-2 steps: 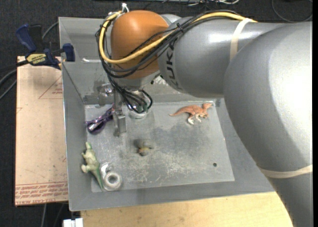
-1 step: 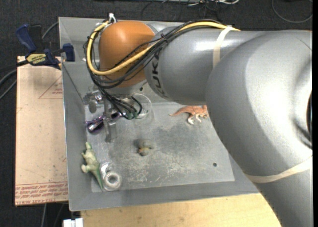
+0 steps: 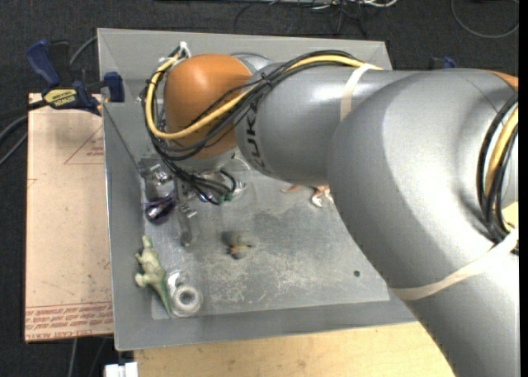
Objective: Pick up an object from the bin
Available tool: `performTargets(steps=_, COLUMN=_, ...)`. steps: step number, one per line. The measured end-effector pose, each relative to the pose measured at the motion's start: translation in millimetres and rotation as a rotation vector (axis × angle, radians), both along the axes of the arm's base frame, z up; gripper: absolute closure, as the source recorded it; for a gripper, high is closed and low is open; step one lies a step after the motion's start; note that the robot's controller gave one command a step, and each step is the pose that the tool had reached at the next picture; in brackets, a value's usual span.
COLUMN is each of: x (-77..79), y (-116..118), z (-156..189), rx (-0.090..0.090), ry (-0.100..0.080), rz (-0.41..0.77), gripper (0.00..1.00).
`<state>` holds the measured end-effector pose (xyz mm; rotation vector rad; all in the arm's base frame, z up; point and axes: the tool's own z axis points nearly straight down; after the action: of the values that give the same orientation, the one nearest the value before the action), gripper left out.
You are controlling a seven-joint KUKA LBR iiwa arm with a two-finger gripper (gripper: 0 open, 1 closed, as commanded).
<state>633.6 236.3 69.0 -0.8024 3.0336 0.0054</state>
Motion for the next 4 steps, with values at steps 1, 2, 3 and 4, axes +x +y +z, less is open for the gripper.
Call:
performTargets(steps=1, x=-7.5, y=-2.0, z=0.9, rx=0.004, ry=-0.001, rz=-0.162, gripper=1.00)
performTargets(steps=2, x=-7.5, y=-2.0, z=0.9, rx=0.004, ry=-0.001, rz=-0.162, gripper=1.00)
performTargets(steps=3, x=-9.7, y=-2.6, z=7.5, rx=0.002, ry=0.005, rz=-0.162, gripper=1.00)
performTargets(steps=4, x=-9.6, y=-2.2, z=29.9, rx=0.002, ry=0.004, rz=-0.162, gripper=1.00)
